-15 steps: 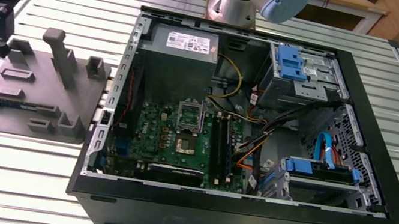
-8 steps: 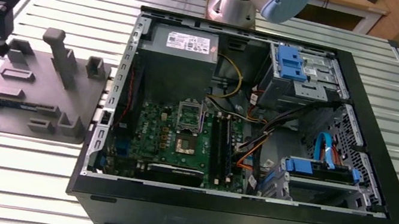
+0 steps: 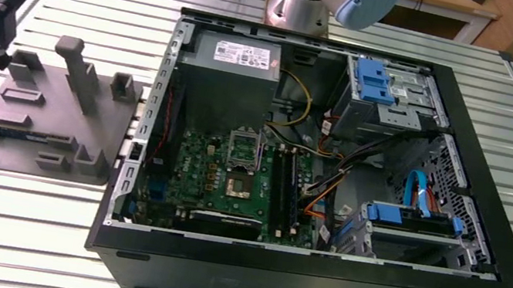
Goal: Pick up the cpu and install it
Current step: 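Pick up the cpu and move it towards the insertion slot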
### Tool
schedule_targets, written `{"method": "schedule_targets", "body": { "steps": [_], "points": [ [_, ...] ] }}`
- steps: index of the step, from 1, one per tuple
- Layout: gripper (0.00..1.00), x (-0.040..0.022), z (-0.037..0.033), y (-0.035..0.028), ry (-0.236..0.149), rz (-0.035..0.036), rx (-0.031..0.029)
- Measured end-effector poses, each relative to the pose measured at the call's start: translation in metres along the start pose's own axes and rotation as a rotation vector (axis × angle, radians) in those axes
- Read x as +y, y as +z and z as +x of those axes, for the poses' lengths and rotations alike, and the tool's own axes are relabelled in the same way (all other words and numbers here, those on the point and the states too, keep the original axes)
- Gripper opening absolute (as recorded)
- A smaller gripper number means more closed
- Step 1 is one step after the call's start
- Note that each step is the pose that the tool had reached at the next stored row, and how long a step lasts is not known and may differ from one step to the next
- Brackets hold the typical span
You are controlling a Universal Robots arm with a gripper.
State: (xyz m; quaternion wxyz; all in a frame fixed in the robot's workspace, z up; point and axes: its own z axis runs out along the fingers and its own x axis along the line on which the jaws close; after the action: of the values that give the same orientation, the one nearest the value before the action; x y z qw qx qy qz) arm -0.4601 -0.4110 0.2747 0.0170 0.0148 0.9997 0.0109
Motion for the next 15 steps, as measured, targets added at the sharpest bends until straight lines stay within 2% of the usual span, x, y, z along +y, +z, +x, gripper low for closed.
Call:
{"method": "schedule_targets", "body": {
  "steps": [15],
  "points": [
    [0.47,0.0002,-0.0003,-0.0081,0.0,0.0,0.0001]
  ]
}}
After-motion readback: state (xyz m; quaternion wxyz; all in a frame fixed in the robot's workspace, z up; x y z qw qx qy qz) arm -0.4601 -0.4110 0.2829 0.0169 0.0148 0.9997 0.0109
